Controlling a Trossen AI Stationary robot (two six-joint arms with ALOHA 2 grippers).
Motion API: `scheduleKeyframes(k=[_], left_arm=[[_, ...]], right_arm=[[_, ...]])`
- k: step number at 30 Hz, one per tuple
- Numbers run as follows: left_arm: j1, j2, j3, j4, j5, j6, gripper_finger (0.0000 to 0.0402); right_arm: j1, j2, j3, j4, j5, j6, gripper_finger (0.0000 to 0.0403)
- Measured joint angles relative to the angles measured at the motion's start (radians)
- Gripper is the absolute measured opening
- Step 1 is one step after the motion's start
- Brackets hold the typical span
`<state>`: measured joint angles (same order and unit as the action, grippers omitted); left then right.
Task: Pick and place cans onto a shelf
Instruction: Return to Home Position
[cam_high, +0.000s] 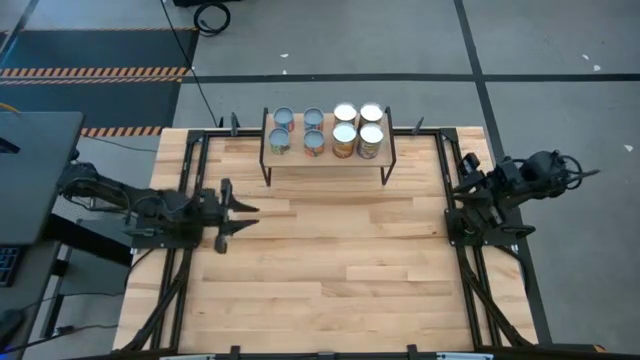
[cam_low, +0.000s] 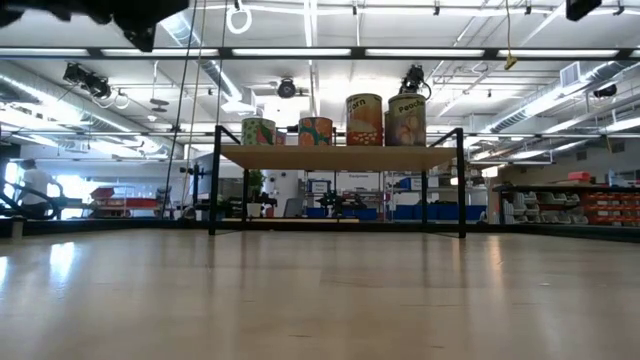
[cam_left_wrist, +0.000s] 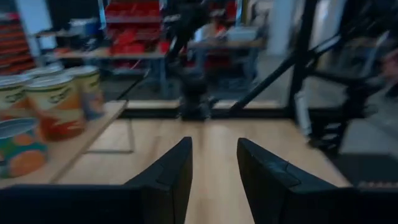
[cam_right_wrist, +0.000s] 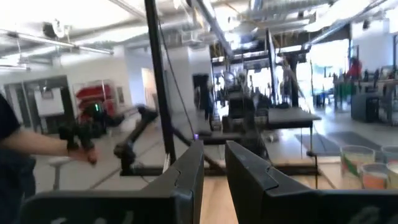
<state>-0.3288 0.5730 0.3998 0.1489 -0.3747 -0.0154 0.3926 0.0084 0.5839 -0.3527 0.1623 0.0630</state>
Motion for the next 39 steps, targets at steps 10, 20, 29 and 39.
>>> scheduleKeyframes(k=[10, 20, 29, 39], left_arm=[[-0.003, -0.291, -0.372, 0.377, 0.143, -0.046, 0.0133], [0.212, -0.327, -0.392, 0.28, 0.247, -0.123, 0.0133], [0.33, -0.327, -0.392, 0.227, 0.357, -0.082, 0.0133], [0.431, -0.325, -0.392, 0.126, 0.535, -0.098, 0.0133]], right_arm=[[0.0, -0.004, -0.243, 0.277, 0.065, -0.082, 0.0073], [-0.003, -0.004, -0.58, 0.643, 0.134, 0.0, 0.0073], [-0.163, -0.005, -0.577, 0.657, 0.028, 0.062, 0.0073], [-0.31, 0.006, -0.577, 0.393, -0.001, 0.069, 0.0073]])
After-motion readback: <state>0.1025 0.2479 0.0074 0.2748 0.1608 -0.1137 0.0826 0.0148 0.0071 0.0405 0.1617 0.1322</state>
